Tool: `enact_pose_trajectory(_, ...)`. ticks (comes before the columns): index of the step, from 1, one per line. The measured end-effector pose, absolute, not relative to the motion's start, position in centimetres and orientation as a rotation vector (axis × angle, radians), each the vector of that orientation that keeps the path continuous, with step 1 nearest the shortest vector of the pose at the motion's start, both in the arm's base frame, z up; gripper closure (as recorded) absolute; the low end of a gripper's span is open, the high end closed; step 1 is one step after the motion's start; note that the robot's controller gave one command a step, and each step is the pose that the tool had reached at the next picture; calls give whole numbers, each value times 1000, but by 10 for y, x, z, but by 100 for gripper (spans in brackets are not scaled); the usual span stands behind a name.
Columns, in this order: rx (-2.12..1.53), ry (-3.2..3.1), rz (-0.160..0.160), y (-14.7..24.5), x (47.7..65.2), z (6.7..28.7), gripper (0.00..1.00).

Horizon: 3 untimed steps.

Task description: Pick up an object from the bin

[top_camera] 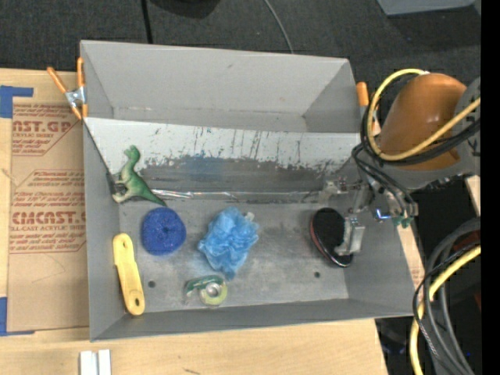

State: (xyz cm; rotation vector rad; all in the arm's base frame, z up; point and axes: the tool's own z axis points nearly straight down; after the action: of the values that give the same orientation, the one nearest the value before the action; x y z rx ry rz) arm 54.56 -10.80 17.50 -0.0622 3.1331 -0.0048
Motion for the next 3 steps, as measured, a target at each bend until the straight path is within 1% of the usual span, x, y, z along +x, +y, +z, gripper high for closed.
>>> enact_pose_trajectory(1,-27,3137,0,-113,583,134,0)
enact_pose_trajectory(2,-19,3130,1,-127,562,104,100)
enact_pose_trajectory(3,-20,3130,0,-127,562,104,100)
